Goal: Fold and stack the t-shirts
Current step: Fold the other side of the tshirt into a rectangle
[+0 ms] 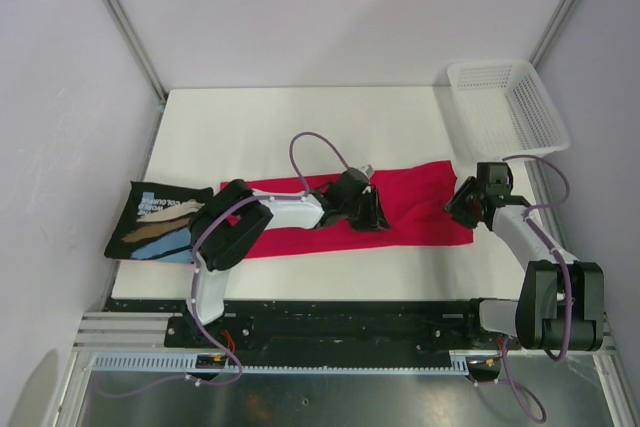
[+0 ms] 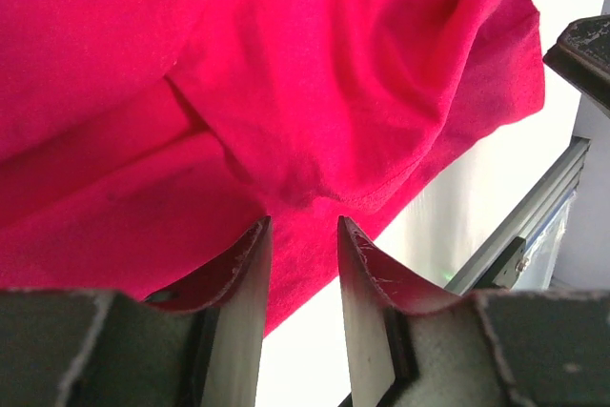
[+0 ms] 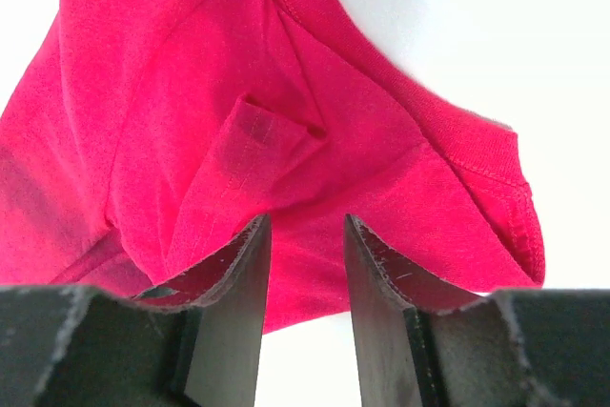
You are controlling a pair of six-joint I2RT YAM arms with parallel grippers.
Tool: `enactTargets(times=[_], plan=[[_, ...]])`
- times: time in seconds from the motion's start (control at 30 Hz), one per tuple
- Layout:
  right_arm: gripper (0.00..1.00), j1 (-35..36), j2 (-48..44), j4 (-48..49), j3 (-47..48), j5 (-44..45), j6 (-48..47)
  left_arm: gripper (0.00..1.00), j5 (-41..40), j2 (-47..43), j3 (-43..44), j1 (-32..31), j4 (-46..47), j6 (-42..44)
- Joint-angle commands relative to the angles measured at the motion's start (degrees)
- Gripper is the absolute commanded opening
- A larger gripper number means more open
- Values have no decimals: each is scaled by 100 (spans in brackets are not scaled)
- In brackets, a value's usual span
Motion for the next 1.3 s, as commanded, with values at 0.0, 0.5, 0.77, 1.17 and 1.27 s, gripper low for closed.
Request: enactTargets(times=[0.0,0.5,0.77,1.17,1.27], plan=[[41,-55,-2,146,207,-56,-101,38,-121,159,364,-87,-17,55],[39,-85,20,168,203,-100,-92,27,-230,342,542,-167,-36,-33],[38,-107,74,172,209,-28,-121,3,-279,132,509,-160,-42,-39],[39,-190,137,278,205,67,-245,0,-360,-625,36,18,-47,-74],[39,-191,157,308,210,61,-251,0,-329,-767,-66,85,-51,-64]])
